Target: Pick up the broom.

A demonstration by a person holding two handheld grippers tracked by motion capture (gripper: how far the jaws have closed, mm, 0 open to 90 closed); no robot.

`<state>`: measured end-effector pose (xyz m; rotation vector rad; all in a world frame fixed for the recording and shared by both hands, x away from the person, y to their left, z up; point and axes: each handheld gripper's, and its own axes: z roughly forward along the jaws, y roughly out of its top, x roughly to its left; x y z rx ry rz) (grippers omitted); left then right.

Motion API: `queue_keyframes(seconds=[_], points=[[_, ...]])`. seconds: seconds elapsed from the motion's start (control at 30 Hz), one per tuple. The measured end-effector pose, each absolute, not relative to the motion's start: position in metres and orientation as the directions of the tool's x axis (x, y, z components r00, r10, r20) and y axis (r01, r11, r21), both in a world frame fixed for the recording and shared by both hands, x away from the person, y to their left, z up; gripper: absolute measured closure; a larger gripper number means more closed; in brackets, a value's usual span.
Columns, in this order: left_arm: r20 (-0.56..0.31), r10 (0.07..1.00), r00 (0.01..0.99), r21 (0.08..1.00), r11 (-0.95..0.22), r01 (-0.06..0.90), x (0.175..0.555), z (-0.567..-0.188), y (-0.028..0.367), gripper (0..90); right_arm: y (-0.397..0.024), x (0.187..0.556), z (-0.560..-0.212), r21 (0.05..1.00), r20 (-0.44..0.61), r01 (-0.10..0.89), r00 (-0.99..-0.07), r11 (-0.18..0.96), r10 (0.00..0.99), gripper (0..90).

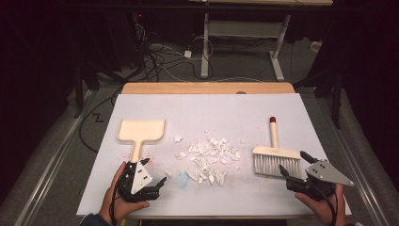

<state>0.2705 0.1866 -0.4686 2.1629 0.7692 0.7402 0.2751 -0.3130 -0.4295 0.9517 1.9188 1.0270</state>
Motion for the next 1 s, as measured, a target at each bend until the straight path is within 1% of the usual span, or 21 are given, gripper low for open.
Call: queue_keyframes(seconds=[0.07, 0.17, 0.33, 0.43, 0.5, 0.6, 0.63, 0.7, 0.73, 0.77, 0.8, 0.87, 0.93, 1.0], points=[[0.267, 0.702, 0.66, 0.769, -0.568, 0.294, 0.271, -0.468, 0.186, 16.7, -0.314, 0.277, -0.432, 0.877, -0.25, 0.272, -0.447, 0.397, 0.859, 19.9], [0.272, 0.692, 0.668, 0.768, -0.575, 0.282, 0.269, -0.468, 0.183, 16.7, -0.314, 0.278, -0.434, 0.866, -0.244, 0.31, -0.423, 0.392, 0.873, 19.1], [0.267, 0.69, 0.673, 0.764, -0.577, 0.288, 0.269, -0.47, 0.184, 16.7, -0.314, 0.284, -0.43, 0.867, -0.259, 0.301, -0.408, 0.396, 0.875, 20.3], [0.27, 0.688, 0.674, 0.763, -0.58, 0.286, 0.269, -0.47, 0.183, 16.7, -0.313, 0.295, -0.428, 0.859, -0.272, 0.308, -0.4, 0.409, 0.875, 20.6], [0.274, 0.684, 0.676, 0.759, -0.586, 0.284, 0.268, -0.47, 0.182, 16.7, -0.313, 0.31, -0.425, 0.85, -0.258, 0.336, -0.406, 0.405, 0.877, 23.1], [0.278, 0.679, 0.68, 0.747, -0.598, 0.291, 0.267, -0.473, 0.183, 16.7, -0.314, 0.33, -0.423, 0.829, -0.223, 0.407, -0.388, 0.384, 0.894, 24.4], [0.281, 0.677, 0.68, 0.743, -0.602, 0.292, 0.267, -0.473, 0.183, 16.7, -0.314, 0.33, -0.423, 0.829, -0.223, 0.407, -0.388, 0.384, 0.894, 24.4], [0.289, 0.676, 0.678, 0.737, -0.609, 0.294, 0.266, -0.473, 0.183, 16.7, -0.314, 0.346, -0.423, 0.812, -0.205, 0.45, -0.376, 0.372, 0.903, 25.4], [0.288, 0.676, 0.679, 0.737, -0.609, 0.294, 0.266, -0.473, 0.183, 16.7, -0.315, 0.365, -0.422, 0.789, -0.172, 0.506, -0.362, 0.349, 0.916, 25.5], [0.289, 0.676, 0.678, 0.735, -0.61, 0.294, 0.266, -0.473, 0.183, 16.7, -0.315, 0.365, -0.422, 0.789, -0.172, 0.506, -0.362, 0.349, 0.916, 25.5], [0.291, 0.675, 0.678, 0.733, -0.613, 0.295, 0.266, -0.473, 0.183, 16.7, -0.314, 0.385, -0.424, 0.764, -0.13, 0.559, -0.357, 0.323, 0.925, 25.5], [0.296, 0.671, 0.68, 0.727, -0.62, 0.295, 0.266, -0.474, 0.182, 16.7, -0.312, 0.403, -0.429, 0.725, -0.107, 0.618, -0.335, 0.304, 0.936, 24.2], [0.299, 0.669, 0.68, 0.724, -0.623, 0.295, 0.265, -0.475, 0.182, 16.7, -0.309, 0.417, -0.437, 0.694, -0.098, 0.655, -0.326, 0.299, 0.94, 27.7], [0.3, 0.669, 0.68, 0.72, -0.626, 0.299, 0.265, -0.475, 0.183, 16.7, -0.305, 0.429, -0.446, 0.657, -0.087, 0.695, -0.313, 0.291, 0.946, 28.8]])
